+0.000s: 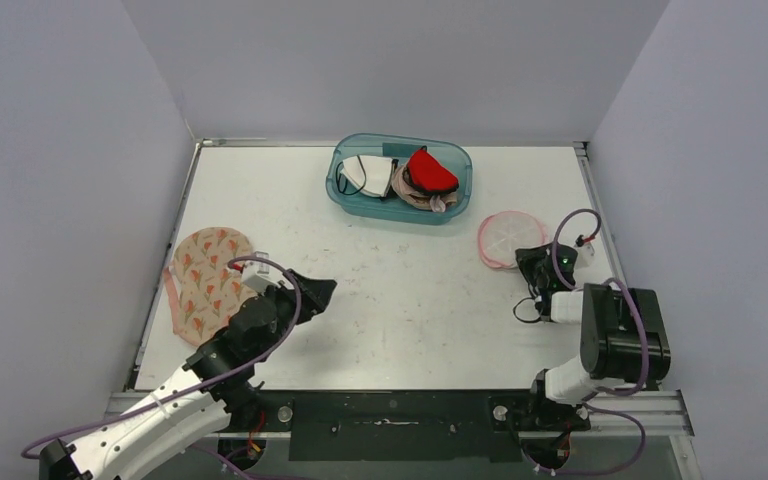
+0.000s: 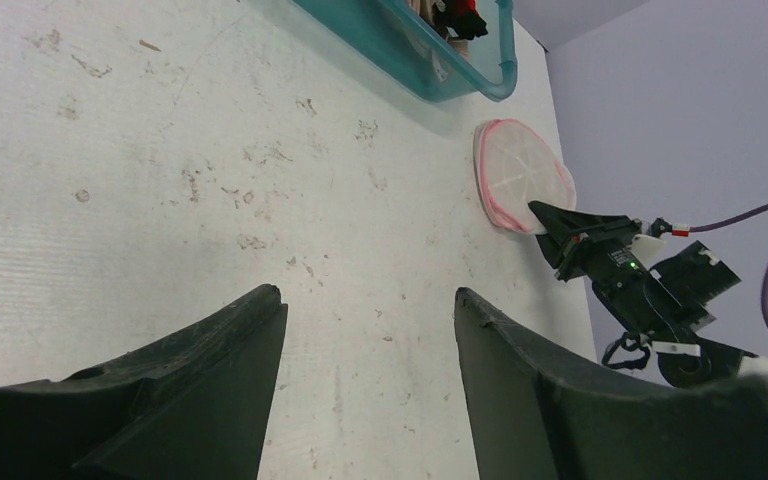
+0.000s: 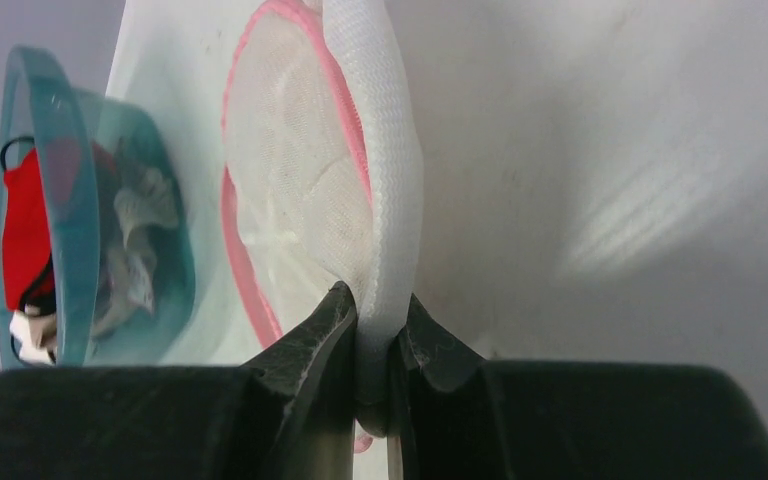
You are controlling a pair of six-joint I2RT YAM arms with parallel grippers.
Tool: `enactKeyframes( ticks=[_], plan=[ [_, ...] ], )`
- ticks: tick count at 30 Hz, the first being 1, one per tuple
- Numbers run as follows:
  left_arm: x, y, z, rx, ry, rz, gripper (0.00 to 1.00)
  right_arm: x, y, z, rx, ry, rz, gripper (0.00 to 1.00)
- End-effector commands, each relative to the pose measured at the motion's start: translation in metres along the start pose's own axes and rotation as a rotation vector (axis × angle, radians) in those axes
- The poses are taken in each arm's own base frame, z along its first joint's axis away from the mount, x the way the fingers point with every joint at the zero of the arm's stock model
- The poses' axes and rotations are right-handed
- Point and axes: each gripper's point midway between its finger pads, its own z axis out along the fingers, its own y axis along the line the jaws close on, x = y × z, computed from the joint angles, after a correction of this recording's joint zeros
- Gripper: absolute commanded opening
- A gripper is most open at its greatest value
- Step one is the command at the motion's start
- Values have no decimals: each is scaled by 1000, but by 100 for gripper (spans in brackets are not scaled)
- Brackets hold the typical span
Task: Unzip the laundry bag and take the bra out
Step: Move the laundry bag to the center of the board.
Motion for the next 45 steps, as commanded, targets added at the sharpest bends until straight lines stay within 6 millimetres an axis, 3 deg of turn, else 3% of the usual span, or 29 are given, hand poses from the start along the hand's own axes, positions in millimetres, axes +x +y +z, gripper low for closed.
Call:
enactKeyframes(
  ticks=[1, 5, 9, 17, 21, 25, 28, 30, 35, 37, 39, 41, 45],
  plan=[
    [-7, 1, -5, 10, -33, -37, 60, -36, 18, 34, -51, -118, 32, 5],
    [-8, 9, -9, -18, -43, -33, 60, -39, 26, 65, -74, -85, 46, 5],
    [-11, 16, -11, -38, -64, -36, 61, -49, 15, 88, -31, -71, 41, 8],
    [-15, 18, -10, -56, -82, -28, 61, -58, 9, 83, 12, -83, 26, 68],
    [-14, 18, -10, -64, -71, -22, 62, -67, 16, 68, 40, -111, -9, 82],
    [-17, 20, -12, -78, -77, -19, 62, -80, 30, 39, 85, -168, -53, 89],
    [-27, 21, -17, -107, -101, 2, 63, -91, 65, 3, 56, -247, -116, 91],
    [-37, 23, -22, -135, -125, 21, 67, -96, 102, -27, -4, -305, -181, 93],
    [-54, 21, -28, -185, -153, 98, 74, -65, 180, -88, -231, -286, -324, 93],
    [-58, 35, -29, -288, -153, 137, 77, -35, 206, -108, -364, -198, -417, 93],
    [-66, 45, -31, -387, -171, 156, 80, 10, 228, -127, -500, -75, -531, 93],
    [-73, 60, -36, -508, -185, 159, 82, 62, 234, -144, -588, 56, -640, 92],
    [-85, 85, -35, -644, -186, 58, 83, 166, 210, -173, -705, 278, -759, 91]
  ],
)
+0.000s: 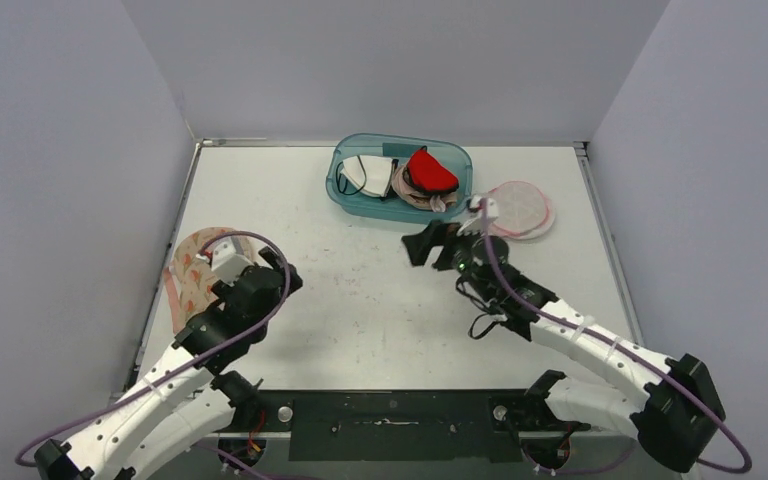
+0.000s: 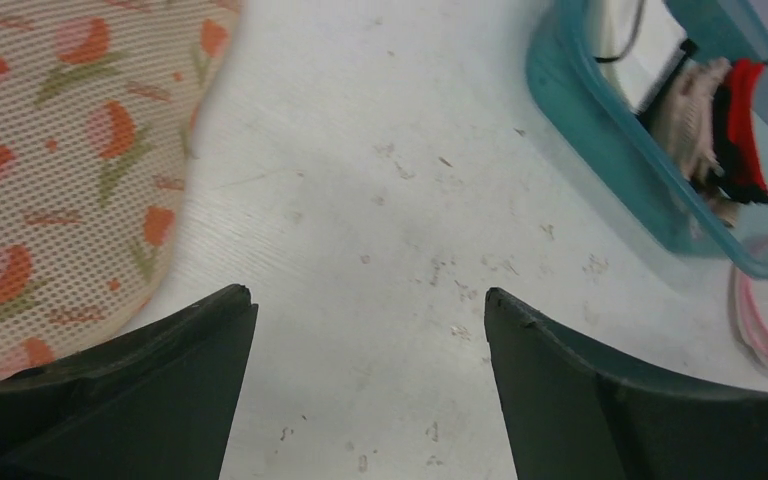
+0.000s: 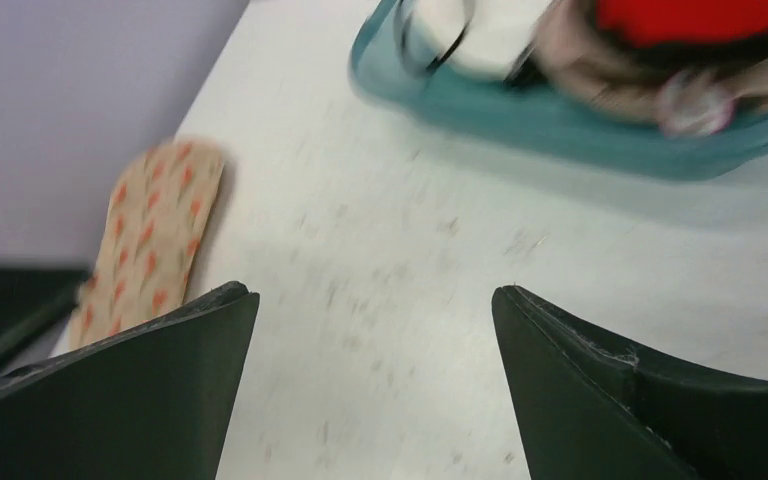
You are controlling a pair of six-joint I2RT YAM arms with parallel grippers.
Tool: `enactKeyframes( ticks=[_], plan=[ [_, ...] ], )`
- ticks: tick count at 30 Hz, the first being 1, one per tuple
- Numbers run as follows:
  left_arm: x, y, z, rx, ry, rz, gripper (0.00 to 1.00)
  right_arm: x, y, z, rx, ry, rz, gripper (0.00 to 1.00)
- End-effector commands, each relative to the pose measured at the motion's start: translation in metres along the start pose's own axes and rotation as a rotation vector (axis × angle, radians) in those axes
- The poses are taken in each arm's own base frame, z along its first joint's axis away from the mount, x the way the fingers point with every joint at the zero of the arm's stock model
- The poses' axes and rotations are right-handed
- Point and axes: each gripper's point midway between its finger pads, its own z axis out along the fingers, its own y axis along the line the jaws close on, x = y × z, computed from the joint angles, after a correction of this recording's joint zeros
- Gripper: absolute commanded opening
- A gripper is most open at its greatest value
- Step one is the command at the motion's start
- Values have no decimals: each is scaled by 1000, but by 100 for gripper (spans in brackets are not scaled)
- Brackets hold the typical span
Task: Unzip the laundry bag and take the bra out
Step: Move the laundry bag to the center of the board, then adjust the laundry bag at the center of the board.
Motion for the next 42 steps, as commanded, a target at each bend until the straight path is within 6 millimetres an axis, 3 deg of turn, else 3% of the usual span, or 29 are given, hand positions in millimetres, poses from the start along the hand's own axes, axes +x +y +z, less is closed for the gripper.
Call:
enactKeyframes(
  ticks=[1, 5, 9, 12, 15, 21, 26, 30, 40, 42],
  plan=[
    [-19, 41, 12, -201, -5, -113, 83, 114, 43, -22, -192, 262, -143, 91],
    [-40, 68, 22, -307, -26, -241, 83, 175, 61, -40, -269, 361, -227, 90],
    [-58, 116, 25, -528, -104, -331, 83, 199, 62, -50, -286, 381, -269, 90],
    [-54, 160, 18, -712, -88, -404, 83, 202, 60, -54, -300, 373, -255, 91],
    [-29, 189, 16, -772, -28, -511, 83, 201, 57, -58, -313, 359, -250, 91],
    [10, 202, 15, -764, 9, -619, 85, 189, 56, -63, -324, 318, -261, 91],
    [32, 200, 34, -717, 52, -697, 84, 186, 60, -64, -337, 310, -253, 91],
    [34, 201, 44, -677, 27, -709, 73, 178, 59, -66, -329, 290, -249, 91],
    [52, 194, 55, -548, 50, -691, 6, 166, 55, -66, -294, 267, -264, 91],
    [54, 189, 55, -518, 62, -687, 0, 163, 54, -66, -284, 263, -266, 91]
  ],
)
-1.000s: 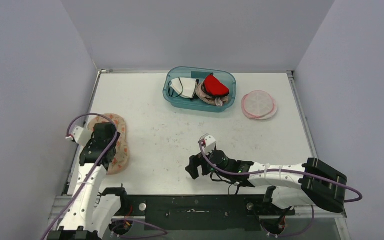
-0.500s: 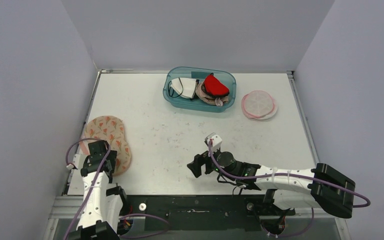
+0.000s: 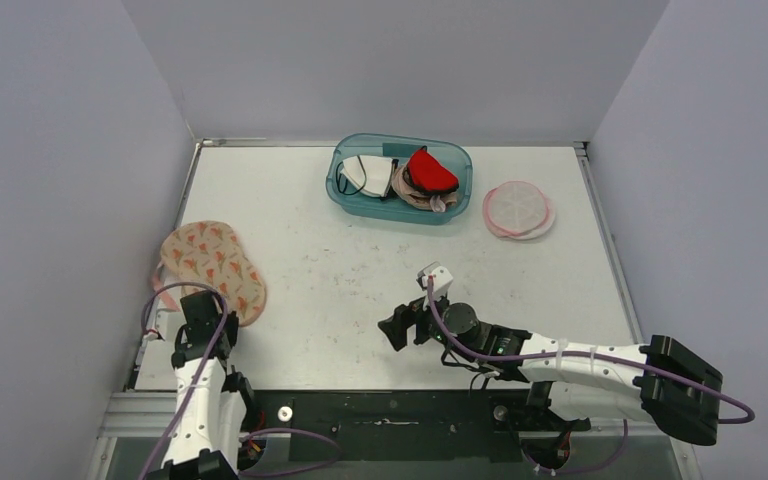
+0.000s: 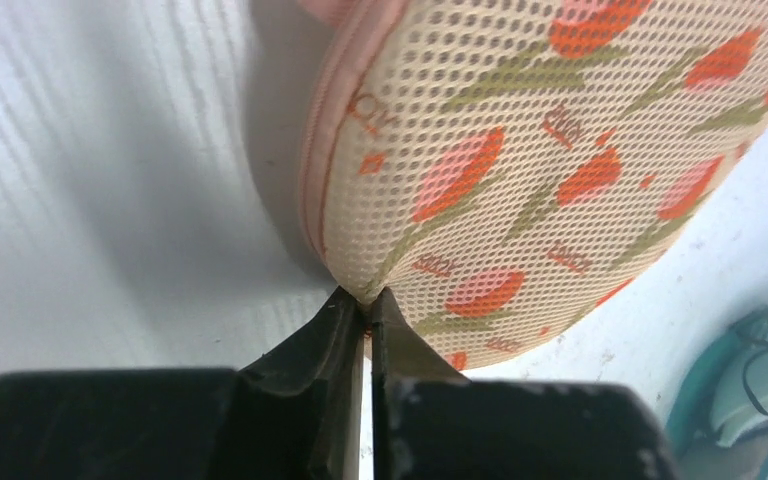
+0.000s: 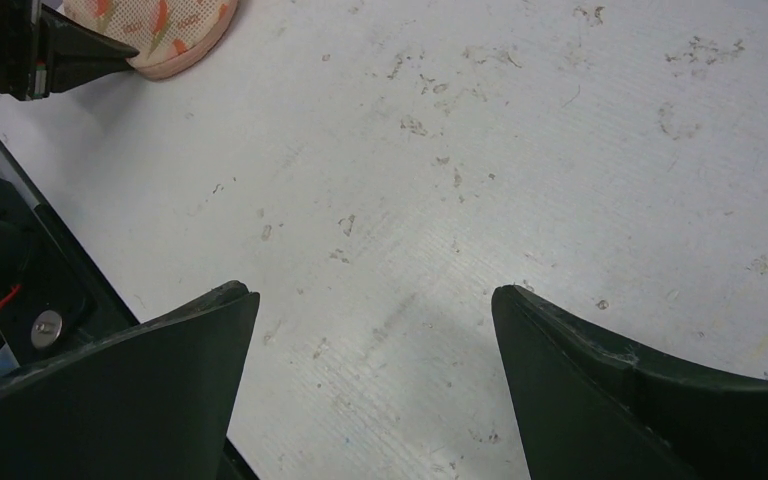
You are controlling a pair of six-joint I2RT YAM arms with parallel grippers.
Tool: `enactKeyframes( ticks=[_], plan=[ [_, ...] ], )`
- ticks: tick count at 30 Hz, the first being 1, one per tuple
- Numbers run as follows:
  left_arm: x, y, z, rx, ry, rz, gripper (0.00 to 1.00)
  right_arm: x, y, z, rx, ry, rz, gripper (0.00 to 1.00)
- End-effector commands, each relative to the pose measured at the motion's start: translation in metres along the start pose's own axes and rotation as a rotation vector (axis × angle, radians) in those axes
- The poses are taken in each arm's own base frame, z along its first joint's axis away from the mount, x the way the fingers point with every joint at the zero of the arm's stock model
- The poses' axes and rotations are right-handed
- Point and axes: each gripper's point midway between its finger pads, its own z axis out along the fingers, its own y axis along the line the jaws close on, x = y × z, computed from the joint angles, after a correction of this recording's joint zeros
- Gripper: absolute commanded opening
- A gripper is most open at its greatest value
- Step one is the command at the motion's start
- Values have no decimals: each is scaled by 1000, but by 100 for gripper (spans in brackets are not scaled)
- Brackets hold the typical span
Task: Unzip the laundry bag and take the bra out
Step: Adjust the laundry bag at the center of the board.
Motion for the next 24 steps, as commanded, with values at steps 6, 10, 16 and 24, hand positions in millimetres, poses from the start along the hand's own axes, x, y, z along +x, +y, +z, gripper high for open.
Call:
enactKeyframes(
  ticks=[6, 10, 16, 24],
  plan=[
    [36, -24, -19, 200, 149, 77, 0, -25, -9, -11, 68, -59, -10, 91],
    [69, -46, -40, 348, 249, 140, 0, -19, -20, -20, 107, -43, -21, 91],
    [115, -51, -76, 444, 366, 236, 0, -10, -35, -27, 170, -30, -25, 91],
    [175, -26, -104, 484, 518, 331, 0, -1, -45, -25, 226, -1, -9, 91]
  ],
)
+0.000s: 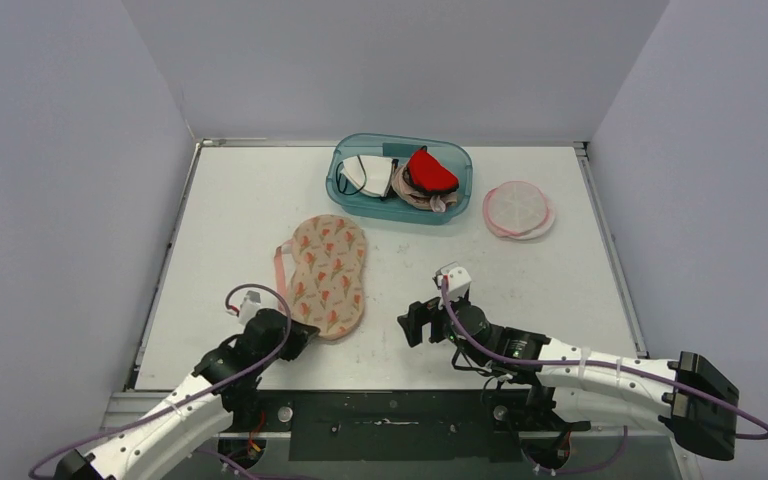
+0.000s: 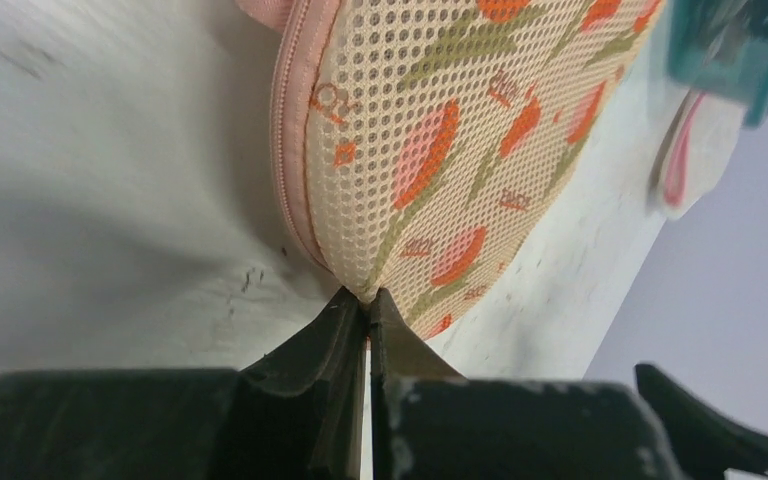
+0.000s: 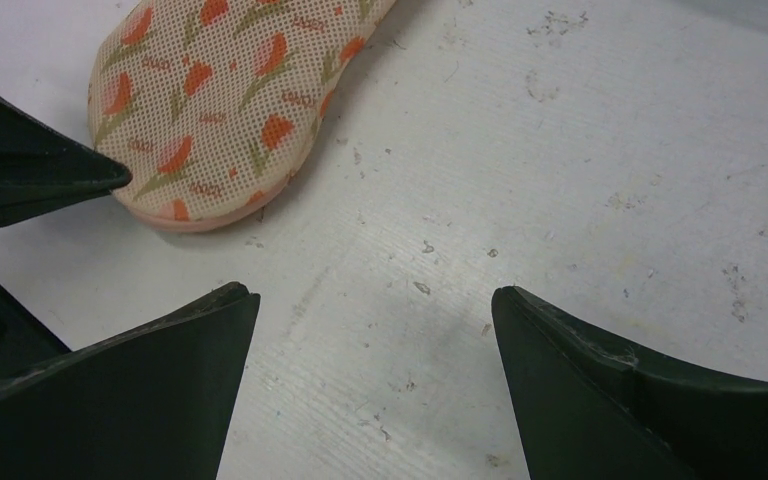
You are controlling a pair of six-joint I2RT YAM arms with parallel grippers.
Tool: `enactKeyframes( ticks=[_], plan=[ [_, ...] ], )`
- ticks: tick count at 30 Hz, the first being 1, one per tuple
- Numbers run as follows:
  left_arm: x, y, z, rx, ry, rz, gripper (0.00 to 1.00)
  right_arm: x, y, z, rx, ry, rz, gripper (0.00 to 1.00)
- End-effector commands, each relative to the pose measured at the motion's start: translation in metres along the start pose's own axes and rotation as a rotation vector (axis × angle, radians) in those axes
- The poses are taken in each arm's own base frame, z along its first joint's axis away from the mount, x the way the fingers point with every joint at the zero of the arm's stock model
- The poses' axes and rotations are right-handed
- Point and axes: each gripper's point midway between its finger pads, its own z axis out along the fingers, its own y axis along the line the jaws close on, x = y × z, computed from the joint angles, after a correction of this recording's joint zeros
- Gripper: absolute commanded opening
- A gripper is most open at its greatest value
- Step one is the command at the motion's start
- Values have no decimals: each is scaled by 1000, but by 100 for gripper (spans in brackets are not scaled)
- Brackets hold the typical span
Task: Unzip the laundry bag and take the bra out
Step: Adjust the laundry bag at the center of the board.
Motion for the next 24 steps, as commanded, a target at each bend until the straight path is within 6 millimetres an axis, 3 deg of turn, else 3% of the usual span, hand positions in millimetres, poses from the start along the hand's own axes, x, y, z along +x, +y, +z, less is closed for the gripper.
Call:
enactKeyframes(
  ticks=[1, 11, 13, 15, 19, 22, 24],
  plan=[
    [23, -16, -2, 57, 15, -3, 0, 0, -10, 3, 63, -10, 22, 91],
    [63, -10, -3, 72, 103, 113, 3, 10, -20, 8, 121, 16, 36, 91],
    [66, -14, -6, 88, 114, 165, 21, 10, -20, 8, 126, 19, 40, 91],
    [66, -31, -14, 121, 110, 245, 39, 7, -19, 6, 117, 10, 48, 91],
    [50, -63, -38, 126, 63, 428, 63, 3, -10, 6, 85, 21, 58, 91],
    [29, -88, -57, 156, -16, 539, 71, 4, 0, 5, 30, 28, 76, 91],
    [5, -99, -65, 148, -124, 575, 75, 5, 8, 4, -17, 28, 98, 90]
  ],
)
